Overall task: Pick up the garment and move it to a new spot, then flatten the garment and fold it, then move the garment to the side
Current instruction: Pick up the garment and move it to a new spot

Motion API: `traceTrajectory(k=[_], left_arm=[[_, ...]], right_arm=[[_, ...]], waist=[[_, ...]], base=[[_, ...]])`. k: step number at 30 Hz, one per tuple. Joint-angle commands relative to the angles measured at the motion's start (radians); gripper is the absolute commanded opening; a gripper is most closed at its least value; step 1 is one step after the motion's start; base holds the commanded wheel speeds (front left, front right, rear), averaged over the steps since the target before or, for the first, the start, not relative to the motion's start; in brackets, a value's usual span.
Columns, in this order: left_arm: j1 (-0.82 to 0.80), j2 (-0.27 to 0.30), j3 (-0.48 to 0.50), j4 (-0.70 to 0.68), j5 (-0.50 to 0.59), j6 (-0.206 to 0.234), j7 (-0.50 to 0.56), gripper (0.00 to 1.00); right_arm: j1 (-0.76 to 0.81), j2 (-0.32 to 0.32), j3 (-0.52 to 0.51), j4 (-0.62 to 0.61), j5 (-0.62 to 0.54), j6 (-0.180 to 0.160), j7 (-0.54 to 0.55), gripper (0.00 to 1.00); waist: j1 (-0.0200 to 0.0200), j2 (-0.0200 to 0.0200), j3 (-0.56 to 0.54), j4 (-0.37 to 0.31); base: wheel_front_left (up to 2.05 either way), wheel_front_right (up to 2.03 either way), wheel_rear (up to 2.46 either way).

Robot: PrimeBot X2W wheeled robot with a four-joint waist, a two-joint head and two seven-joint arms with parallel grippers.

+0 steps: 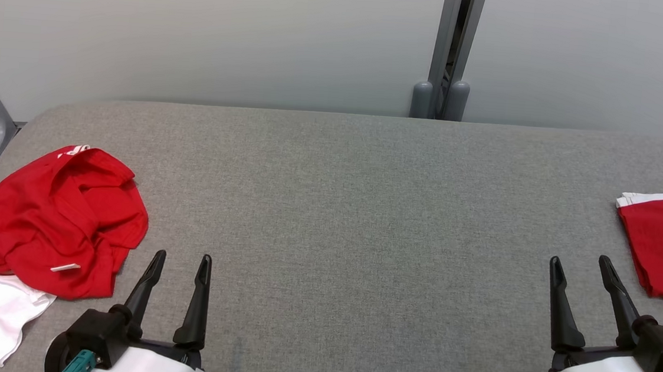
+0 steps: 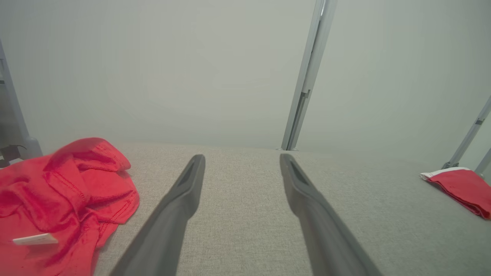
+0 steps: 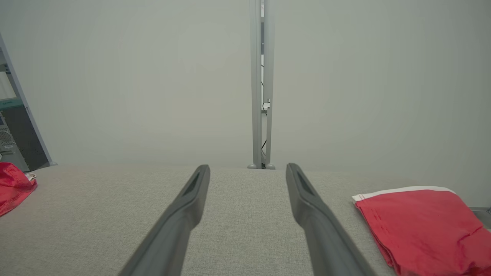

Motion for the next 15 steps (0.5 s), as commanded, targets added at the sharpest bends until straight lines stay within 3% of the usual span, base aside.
traceTrajectory(k=[1, 8, 15], left_arm=[[0.0, 0.003, 0.004, 0.0, 0.006, -0.004, 0.0, 1.0], [-0.036, 0.003, -0.002, 0.009, 0.011, -0.01, 0.0, 1.0], [-0.049, 0.004, 0.011, 0.016, 0.029, -0.016, 0.0, 1.0]], right_arm=[[0.0, -0.001, -0.001, -0.001, 0.003, -0.001, -0.004, 1.0], [-0.013, 0.0, 0.007, -0.01, 0.001, -0.001, -0.004, 1.0], [-0.01, 0.001, 0.057, 0.015, 0.025, -0.001, -0.004, 1.0]], waist=[[0.0, -0.0001, 0.002, 0.001], [0.0, -0.0001, 0.041, 0.048], [0.0, -0.0001, 0.042, 0.153]], base=[[0.0, 0.0, 0.0], [0.0, 0.0, 0.0], [0.0, 0.0, 0.0]])
